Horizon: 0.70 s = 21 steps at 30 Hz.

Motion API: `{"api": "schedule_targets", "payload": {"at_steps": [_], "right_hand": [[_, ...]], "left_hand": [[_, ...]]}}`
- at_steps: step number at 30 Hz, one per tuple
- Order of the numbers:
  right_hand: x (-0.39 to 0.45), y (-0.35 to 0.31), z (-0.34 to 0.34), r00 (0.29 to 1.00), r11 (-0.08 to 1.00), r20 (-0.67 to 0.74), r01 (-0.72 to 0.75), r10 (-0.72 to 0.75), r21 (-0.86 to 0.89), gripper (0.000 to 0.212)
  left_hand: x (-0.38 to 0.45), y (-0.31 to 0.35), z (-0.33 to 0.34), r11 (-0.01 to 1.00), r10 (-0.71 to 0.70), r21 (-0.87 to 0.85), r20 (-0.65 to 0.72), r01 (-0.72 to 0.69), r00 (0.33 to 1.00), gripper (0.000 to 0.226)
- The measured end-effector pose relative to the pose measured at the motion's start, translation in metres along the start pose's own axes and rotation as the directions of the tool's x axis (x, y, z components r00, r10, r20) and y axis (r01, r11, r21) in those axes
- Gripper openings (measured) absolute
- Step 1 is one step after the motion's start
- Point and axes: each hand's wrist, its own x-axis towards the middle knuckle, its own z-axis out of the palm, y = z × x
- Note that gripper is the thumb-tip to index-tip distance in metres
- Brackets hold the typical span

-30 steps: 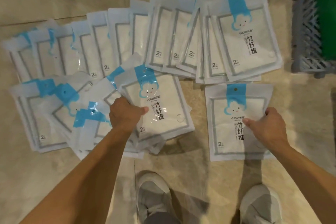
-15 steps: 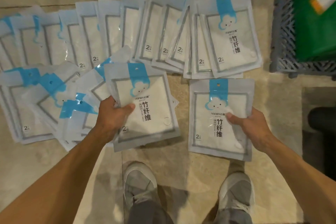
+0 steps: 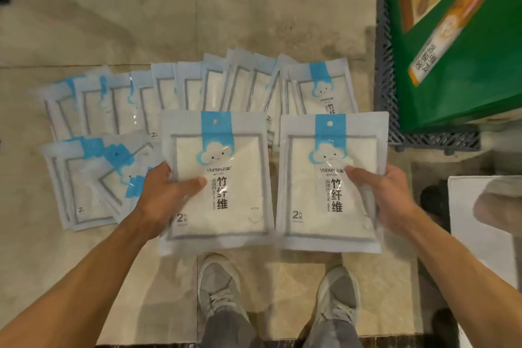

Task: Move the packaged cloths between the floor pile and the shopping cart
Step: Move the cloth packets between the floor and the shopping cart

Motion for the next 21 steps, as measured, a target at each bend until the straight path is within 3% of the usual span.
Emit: {"api": "schedule_targets", "payload": {"at_steps": [8, 12, 17, 21], "right_hand": [[-0.102, -0.164, 0.019, 0.995, 0.997, 0.055, 0.081, -0.081, 0.007, 0.018], [-0.172, -0.252, 0.038, 0.988, 0.992, 0.083, 0.13, -0.13, 0.005, 0.019], [-0.272, -0.368, 0.071, 0.965, 0.979, 0.172, 0.204, -0.197, -0.024, 0.018], [-0.354, -0.45, 0.111, 0.933, 0.96, 0.27, 0.268, -0.237, -0.085, 0.028]], "left_hand": [[-0.087, 0.145, -0.04, 0.989, 0.11, -0.098, -0.028, -0.113, 0.993, 0.03], [-0.146, 0.216, -0.079, 0.978, 0.152, -0.135, -0.056, -0.158, 0.987, 0.051], [-0.24, 0.31, -0.136, 0.949, 0.244, -0.181, -0.093, -0.257, 0.965, 0.037], [-0.32, 0.376, -0.197, 0.92, 0.309, -0.21, -0.132, -0.331, 0.942, 0.064]]}}
